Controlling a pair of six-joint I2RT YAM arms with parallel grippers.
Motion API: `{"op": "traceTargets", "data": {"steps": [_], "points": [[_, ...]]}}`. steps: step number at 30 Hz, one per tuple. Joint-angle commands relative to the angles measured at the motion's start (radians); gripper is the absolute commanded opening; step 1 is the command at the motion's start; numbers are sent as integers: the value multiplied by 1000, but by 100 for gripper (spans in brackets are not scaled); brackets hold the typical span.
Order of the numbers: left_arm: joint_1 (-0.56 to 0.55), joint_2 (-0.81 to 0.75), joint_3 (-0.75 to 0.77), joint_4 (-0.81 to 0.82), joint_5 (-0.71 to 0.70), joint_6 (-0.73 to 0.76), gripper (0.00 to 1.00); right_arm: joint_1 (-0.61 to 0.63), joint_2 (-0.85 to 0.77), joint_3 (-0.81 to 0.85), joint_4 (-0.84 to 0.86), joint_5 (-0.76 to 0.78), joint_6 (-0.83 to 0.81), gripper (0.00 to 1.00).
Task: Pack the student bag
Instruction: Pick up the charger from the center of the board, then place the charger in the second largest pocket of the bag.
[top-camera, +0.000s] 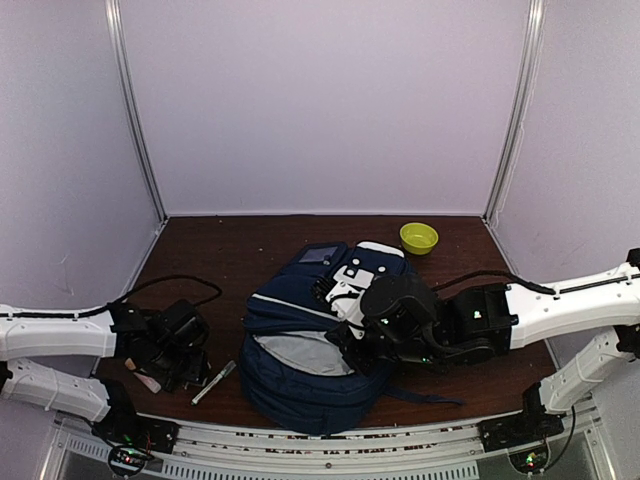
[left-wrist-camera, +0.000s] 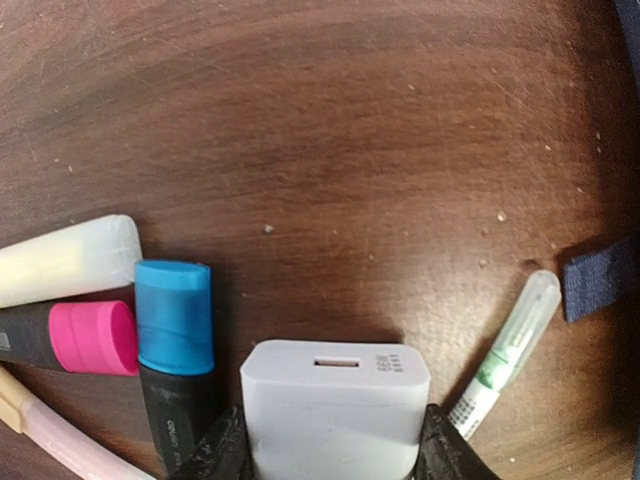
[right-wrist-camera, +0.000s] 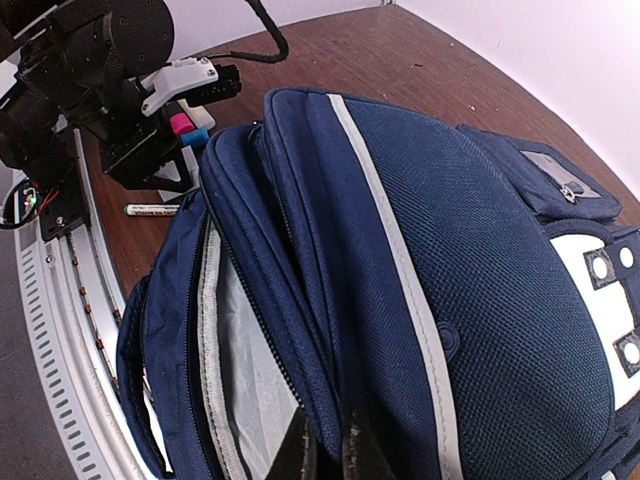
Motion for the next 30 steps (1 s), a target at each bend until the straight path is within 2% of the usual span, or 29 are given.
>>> {"op": "traceTargets", "data": {"steps": [1, 8, 12, 18, 24, 27, 30], "points": [[3, -39, 40, -24, 29, 26, 20, -5, 5, 8, 10, -1, 33, 0], [-15, -160, 193, -192, 51, 27, 18, -5, 27, 49, -22, 45, 37, 0], [-84, -207, 273, -247, 76, 27, 17, -9, 50, 79, -40, 61, 52, 0], [-250, -270, 283, -133, 147, 108, 11, -12, 75, 115, -54, 71, 83, 0], [-311, -351, 223, 112, 266, 134, 9, -14, 91, 152, -82, 82, 125, 0], [-318, -288, 238, 216, 307, 142, 10, -14, 87, 164, -88, 83, 131, 0], [-319, -162, 309, 208, 313, 172, 11, -13, 78, 182, -103, 88, 134, 0]]}}
